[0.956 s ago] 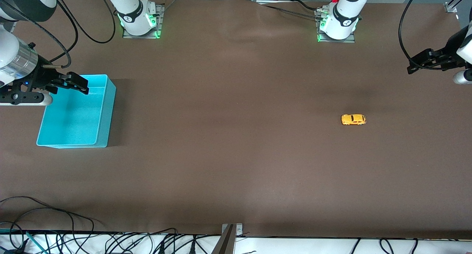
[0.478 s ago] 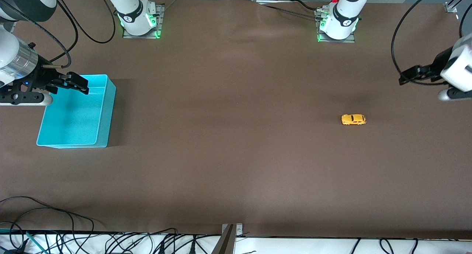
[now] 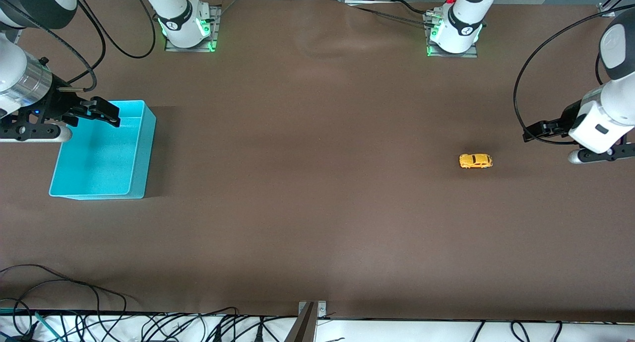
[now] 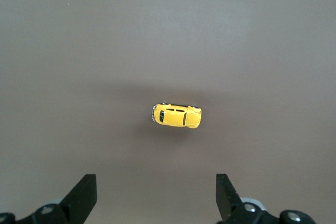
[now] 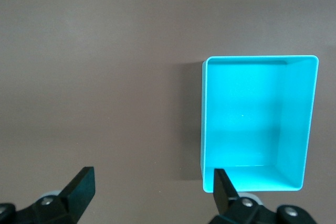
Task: Wind up and store yellow beetle car
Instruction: 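Lower the left gripper down over the yellow beetle car, then close the left gripper on the yellow beetle car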
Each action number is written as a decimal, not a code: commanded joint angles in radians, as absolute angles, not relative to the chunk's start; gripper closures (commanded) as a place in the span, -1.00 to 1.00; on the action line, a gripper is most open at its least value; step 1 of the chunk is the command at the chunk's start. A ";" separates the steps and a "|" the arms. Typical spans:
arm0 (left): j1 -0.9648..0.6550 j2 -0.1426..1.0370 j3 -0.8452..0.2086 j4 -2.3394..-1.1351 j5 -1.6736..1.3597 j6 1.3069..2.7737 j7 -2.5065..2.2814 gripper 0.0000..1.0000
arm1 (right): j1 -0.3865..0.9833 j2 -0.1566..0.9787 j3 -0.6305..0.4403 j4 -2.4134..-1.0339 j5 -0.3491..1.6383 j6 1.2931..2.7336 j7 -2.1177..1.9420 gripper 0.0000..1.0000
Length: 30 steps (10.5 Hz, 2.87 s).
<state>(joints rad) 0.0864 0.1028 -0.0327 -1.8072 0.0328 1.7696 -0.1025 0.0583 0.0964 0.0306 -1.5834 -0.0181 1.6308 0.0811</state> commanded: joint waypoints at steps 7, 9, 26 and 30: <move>0.118 0.094 -0.038 -2.164 0.037 2.198 -0.107 -1.00 | 0.058 0.100 0.032 -1.572 -0.032 1.621 0.071 -1.00; 0.118 0.101 -0.038 -2.250 0.026 2.305 -0.107 -1.00 | 0.058 0.100 0.032 -1.572 -0.031 1.621 0.071 -1.00; 0.126 0.262 -0.040 -2.287 0.040 2.456 1.178 -1.00 | 0.060 0.098 0.032 -1.574 -0.032 1.621 0.072 -1.00; 0.097 0.307 -0.040 -2.290 0.049 2.537 1.377 -1.00 | 0.060 0.100 0.032 -1.574 -0.031 1.621 0.072 -1.00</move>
<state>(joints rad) 0.1016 0.2830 -0.0434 -2.2880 0.0352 2.5116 1.3222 0.0586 0.0976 0.0308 -1.5834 -0.0182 1.6307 0.0809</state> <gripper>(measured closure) 0.000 0.000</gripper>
